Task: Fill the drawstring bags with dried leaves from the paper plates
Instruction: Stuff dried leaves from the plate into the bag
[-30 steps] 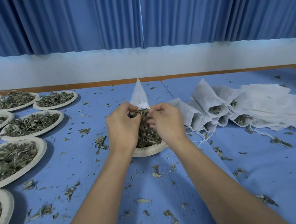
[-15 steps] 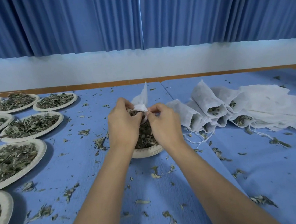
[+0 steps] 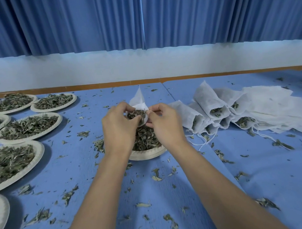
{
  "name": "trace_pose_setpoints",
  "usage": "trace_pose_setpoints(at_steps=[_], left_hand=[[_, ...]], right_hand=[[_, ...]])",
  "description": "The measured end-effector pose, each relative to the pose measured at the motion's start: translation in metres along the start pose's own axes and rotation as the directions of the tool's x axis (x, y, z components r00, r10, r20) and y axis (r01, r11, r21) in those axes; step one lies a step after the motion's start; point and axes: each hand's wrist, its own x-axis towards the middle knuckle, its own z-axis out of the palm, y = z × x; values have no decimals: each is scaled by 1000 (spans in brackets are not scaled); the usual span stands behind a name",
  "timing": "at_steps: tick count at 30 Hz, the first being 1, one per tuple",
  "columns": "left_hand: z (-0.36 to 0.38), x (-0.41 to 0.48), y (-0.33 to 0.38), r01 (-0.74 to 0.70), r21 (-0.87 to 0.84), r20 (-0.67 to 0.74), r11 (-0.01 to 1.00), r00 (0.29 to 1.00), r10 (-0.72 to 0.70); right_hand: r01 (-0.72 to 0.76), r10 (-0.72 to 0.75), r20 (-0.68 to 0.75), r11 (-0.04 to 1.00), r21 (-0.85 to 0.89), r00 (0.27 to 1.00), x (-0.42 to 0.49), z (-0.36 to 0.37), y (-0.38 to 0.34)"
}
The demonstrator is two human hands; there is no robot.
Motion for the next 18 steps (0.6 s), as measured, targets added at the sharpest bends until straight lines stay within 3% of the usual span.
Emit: trace_pose_setpoints(at_steps=[4, 8, 11, 14, 16, 18], left_hand=[[6, 2, 7, -38, 79, -99, 996, 994, 46], [8, 6, 10, -54, 104, -60, 993, 996, 61], [4, 5, 7, -55, -17, 25, 998, 998, 55], [-1, 3, 5, 74, -265, 156, 961, 987, -33], [-3, 4, 4, 129, -352, 159, 927, 984, -76], [-4, 5, 4, 90, -327, 115, 941, 992, -55]], right_hand=[[89, -85, 32, 979, -185, 996, -5, 5, -2], [76, -71, 32, 978, -193, 997, -5, 4, -3], [35, -36, -11, 994, -104, 999, -1, 1, -1], [-16, 16, -23, 999, -29, 1000, 2, 0, 1], [-31, 30, -25, 999, -8, 999, 3, 0, 3], [-38, 38, -16, 999, -6, 999, 4, -1, 5]])
